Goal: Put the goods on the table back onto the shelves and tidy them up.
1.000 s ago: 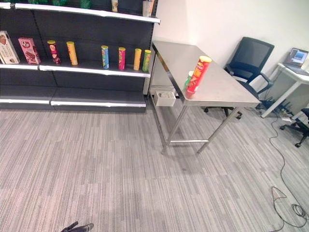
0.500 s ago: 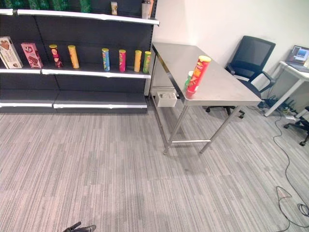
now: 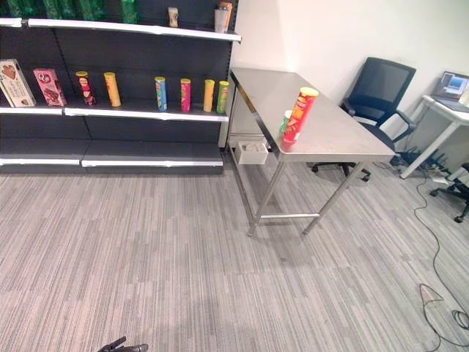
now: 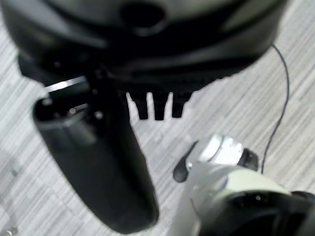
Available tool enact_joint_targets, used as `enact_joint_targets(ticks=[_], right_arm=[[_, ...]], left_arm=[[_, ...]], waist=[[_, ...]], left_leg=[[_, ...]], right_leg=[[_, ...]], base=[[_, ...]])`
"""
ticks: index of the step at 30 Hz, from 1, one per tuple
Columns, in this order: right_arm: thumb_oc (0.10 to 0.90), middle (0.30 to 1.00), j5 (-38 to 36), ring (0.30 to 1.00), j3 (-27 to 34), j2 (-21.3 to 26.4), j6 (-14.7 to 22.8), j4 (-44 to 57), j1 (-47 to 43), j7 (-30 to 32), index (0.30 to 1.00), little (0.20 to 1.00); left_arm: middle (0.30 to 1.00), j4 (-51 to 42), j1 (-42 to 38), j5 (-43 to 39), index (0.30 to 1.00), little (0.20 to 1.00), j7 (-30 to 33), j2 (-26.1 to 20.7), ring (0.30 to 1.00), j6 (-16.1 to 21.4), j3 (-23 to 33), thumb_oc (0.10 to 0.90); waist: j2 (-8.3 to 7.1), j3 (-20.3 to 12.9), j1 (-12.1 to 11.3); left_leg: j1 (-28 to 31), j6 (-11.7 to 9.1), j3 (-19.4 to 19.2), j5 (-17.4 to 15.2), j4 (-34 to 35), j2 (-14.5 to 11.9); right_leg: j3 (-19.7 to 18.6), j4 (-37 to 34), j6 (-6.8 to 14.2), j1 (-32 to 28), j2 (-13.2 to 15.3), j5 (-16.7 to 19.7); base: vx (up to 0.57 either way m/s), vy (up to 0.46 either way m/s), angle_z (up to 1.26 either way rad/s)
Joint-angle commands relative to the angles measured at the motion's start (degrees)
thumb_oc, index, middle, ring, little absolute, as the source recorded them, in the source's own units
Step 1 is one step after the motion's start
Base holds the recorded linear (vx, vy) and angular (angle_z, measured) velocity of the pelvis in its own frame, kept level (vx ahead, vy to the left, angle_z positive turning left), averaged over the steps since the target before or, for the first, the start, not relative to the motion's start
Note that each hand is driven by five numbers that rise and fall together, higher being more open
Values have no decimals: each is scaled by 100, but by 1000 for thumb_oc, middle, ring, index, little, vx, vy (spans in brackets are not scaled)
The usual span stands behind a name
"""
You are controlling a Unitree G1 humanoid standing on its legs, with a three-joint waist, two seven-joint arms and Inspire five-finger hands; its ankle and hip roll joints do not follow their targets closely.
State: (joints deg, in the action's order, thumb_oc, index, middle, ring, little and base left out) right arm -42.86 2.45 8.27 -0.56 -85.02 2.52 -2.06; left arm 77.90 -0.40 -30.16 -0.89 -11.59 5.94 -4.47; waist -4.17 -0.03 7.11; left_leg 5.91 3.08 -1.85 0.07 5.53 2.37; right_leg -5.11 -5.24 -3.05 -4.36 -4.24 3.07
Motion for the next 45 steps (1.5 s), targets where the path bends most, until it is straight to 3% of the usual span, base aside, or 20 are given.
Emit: enact_joint_targets(ticks=[1, 4, 5, 7, 11, 13, 16, 20, 22, 29, 32, 33, 35, 36, 37, 38, 40, 42, 43, 45], right_arm=[[800, 900, 121, 900, 35, 119, 135, -353, -221, 68, 900, 900], [800, 900, 155, 900, 13, 152, 177, -269, -272, 81, 900, 900], [800, 900, 224, 900, 35, 205, 211, -231, -315, 121, 900, 900], [800, 900, 252, 900, 48, 229, 208, -241, -323, 134, 900, 900], [800, 900, 395, 900, 11, 305, 164, -214, -349, 155, 900, 900], [800, 900, 531, 900, -43, 400, 137, -188, -379, 272, 900, 900], [800, 900, 625, 900, -29, 449, 114, -183, -364, 297, 900, 900], [800, 900, 666, 900, 135, 490, 101, -192, -284, 246, 900, 900], [800, 900, 581, 900, 101, 450, 90, -115, -349, 113, 900, 900], [800, 900, 599, 900, 30, 474, 130, 174, -505, 76, 900, 900], [800, 900, 603, 900, -3, 533, 169, 375, -546, 88, 900, 900], [800, 900, 576, 900, -56, 556, 214, 520, -612, 118, 900, 900], [800, 900, 555, 900, -63, 548, 239, 565, -638, 137, 900, 900], [800, 900, 545, 900, -90, 536, 260, 614, -641, 126, 900, 900], [800, 900, 434, 900, -137, 492, 345, 754, -631, 100, 900, 900], [800, 900, 434, 900, -138, 493, 345, 754, -633, 101, 900, 900], [800, 900, 294, 900, -177, 497, 418, 763, -634, 129, 900, 900], [800, 900, 311, 900, -243, 489, 443, 703, -665, 172, 900, 900], [800, 900, 371, 900, -323, 456, 419, 587, -568, 140, 900, 900], [800, 900, 412, 900, -316, 449, 386, 564, -527, 104, 900, 900]], left_arm=[[900, -40, -275, 38, 900, 900, -101, 140, 900, 138, -128, 800], [900, -139, -396, -126, 900, 900, -77, 111, 900, 189, -175, 800], [900, -216, -474, -233, 900, 900, -50, 84, 900, 214, -160, 800], [900, -240, -503, -294, 900, 900, -45, 84, 900, 228, -134, 800], [900, -215, -517, -577, 900, 900, -2, 104, 900, 239, 10, 800], [900, -122, -455, -1040, 900, 900, 63, 230, 900, 274, 218, 800], [900, -89, -438, -1099, 900, 900, 90, 289, 900, 299, 263, 800], [900, -258, -32, -994, 900, 900, 20, 530, 900, 375, 170, 800], [900, -430, -63, -680, 900, 900, 35, 512, 900, 476, -108, 800], [900, -806, -95, 171, 900, 900, -17, 543, 900, 548, -890, 800], [900, -865, -42, 382, 900, 900, -19, 569, 900, 561, -1080, 800], [900, -839, -48, 409, 900, 900, 34, 533, 900, 552, -1056, 800], [900, -811, -52, 422, 900, 900, 47, 502, 900, 529, -1014, 800], [900, -753, -52, 475, 900, 900, 71, 446, 900, 523, -989, 800], [900, -656, -30, 583, 900, 900, 46, 431, 900, 478, -1012, 800], [900, -656, -32, 584, 900, 900, 46, 432, 900, 478, -1010, 800], [900, -617, -15, 797, 900, 900, 26, 401, 900, 505, -1150, 800], [900, -595, -85, 1039, 900, 900, 31, 389, 900, 456, -1291, 800], [900, -533, -139, 1373, 900, 900, -6, 374, 900, 402, -1454, 800], [900, -545, -152, 1559, 900, 900, -22, 358, 900, 383, -1493, 800]], waist=[[199, -31, -27], [88, 290, -34], [36, 535, -107], [40, 582, -117], [11, 637, -233], [173, 713, -344], [210, 725, -350], [488, 605, -485], [510, 541, -497], [573, 442, -553], [745, 476, -582], [902, 632, -594], [968, 739, -589], [990, 803, -569], [1075, 972, -384], [1085, 964, -387], [1124, 1116, -121], [1004, 1222, 47], [832, 1185, 256], [840, 1167, 339]], left_leg=[[256, -251, -9, -536, -53, -166], [-362, -359, -98, -694, -1191, -122], [-945, -551, -116, -474, -2076, -127], [-1201, -611, -81, -358, -2346, -181], [-1741, -525, -38, -217, -1816, -421], [-2236, -702, 404, 553, -623, -791], [-2397, -775, 282, 675, -335, -909], [-2174, -804, -9, 993, -336, -974], [-2162, -737, -144, 858, -533, -696], [-2326, -449, -473, 507, -802, -97], [-2119, -228, -484, 344, -732, 272], [-1833, -47, -479, 204, -638, 405], [-1620, 28, -460, 136, -573, 399], [-1512, 41, -478, 70, -543, 363], [-1169, 49, -419, -53, -455, 260], [-1185, 44, -420, -46, -455, 246], [-831, -27, -309, -196, -323, 137], [-447, -64, -306, -403, -171, 193], [49, -71, -280, -763, -53, 318], [235, -88, -227, -945, -53, 297]], right_leg=[[-560, 189, 703, -43, 195, -276], [-561, 348, 628, 40, 225, -313], [-505, 398, 571, 30, 272, -297], [-451, 404, 550, 29, 282, -308], [-340, 437, 582, -18, 455, -466], [-505, 509, 561, -121, 488, -788], [-634, 514, 589, -304, 585, -935], [-665, 452, 695, -688, 919, -1106], [-610, 395, 885, -634, 1380, -910], [-674, 663, 1131, -209, 2139, 91], [-588, 1515, 1008, 131, 2435, 956], [-328, 2212, 815, 471, 2633, 1499], [-159, 2506, 710, 639, 2686, 1448], [-64, 2624, 708, 774, 2679, 1505], [46, 2951, 612, 1266, 2096, 623], [48, 2945, 603, 1280, 2082, 635], [88, 2992, 612, 1780, 1184, -359], [417, 2529, 793, 2210, 751, -266], [967, 1752, 914, 2466, 486, 0], [1189, 1410, 936, 2453, 439, 81]], base=[[0, 0, 0], [-130, -42, 3], [-135, -38, 19], [-21, 6, 34], [133, 64, 20], [319, 144, 16], [291, 101, 4], [409, 205, -38], [387, 234, -19], [248, 153, 8], [288, 226, 5], [256, 224, 10], [180, 128, 10], [338, 43, 8], [273, -5, 14], [301, -63, 10], [274, -122, 6], [457, -180, 9], [476, -163, 14], [540, -217, 47]])
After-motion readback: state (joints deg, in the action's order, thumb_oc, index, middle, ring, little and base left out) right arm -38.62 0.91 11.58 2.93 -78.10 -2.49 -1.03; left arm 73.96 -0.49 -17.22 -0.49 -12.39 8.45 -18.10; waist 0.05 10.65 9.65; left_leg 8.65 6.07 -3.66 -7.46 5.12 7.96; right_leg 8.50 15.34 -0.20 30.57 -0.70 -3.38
